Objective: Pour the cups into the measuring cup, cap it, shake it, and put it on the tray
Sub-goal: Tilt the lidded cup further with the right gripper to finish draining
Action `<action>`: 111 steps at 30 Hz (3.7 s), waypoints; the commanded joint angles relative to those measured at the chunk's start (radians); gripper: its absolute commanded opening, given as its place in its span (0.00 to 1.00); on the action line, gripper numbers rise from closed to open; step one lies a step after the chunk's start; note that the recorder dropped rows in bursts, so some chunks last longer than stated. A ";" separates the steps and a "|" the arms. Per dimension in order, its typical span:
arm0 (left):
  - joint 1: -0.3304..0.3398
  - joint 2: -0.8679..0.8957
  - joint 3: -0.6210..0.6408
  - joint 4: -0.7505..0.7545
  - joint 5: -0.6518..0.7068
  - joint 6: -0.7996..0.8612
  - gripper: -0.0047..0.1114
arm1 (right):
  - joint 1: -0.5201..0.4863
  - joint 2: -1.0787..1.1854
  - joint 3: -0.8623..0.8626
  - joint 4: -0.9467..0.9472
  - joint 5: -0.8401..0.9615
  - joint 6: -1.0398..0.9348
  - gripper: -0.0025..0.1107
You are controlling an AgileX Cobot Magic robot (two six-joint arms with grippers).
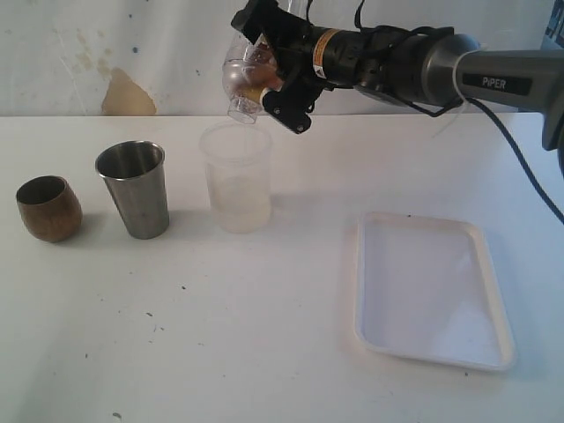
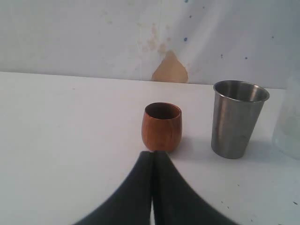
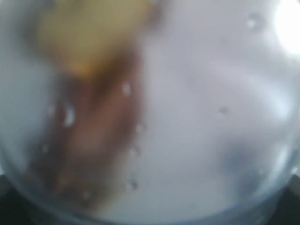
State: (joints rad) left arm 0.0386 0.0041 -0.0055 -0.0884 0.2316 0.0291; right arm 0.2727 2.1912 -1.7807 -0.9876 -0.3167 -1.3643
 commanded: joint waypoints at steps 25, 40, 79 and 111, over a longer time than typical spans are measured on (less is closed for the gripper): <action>0.000 -0.004 0.006 -0.004 -0.005 -0.002 0.04 | -0.003 -0.016 -0.014 0.011 -0.025 0.010 0.02; 0.000 -0.004 0.006 -0.004 -0.005 -0.002 0.04 | -0.003 -0.016 -0.014 0.011 -0.023 0.082 0.02; 0.000 -0.004 0.006 -0.004 -0.005 -0.002 0.04 | -0.003 -0.016 -0.014 0.008 -0.029 0.138 0.02; 0.000 -0.004 0.006 -0.004 -0.005 -0.002 0.04 | -0.003 -0.016 -0.014 0.008 -0.028 0.138 0.02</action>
State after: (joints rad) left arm 0.0386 0.0041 -0.0055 -0.0884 0.2316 0.0291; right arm 0.2727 2.1912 -1.7807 -0.9876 -0.3167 -1.2311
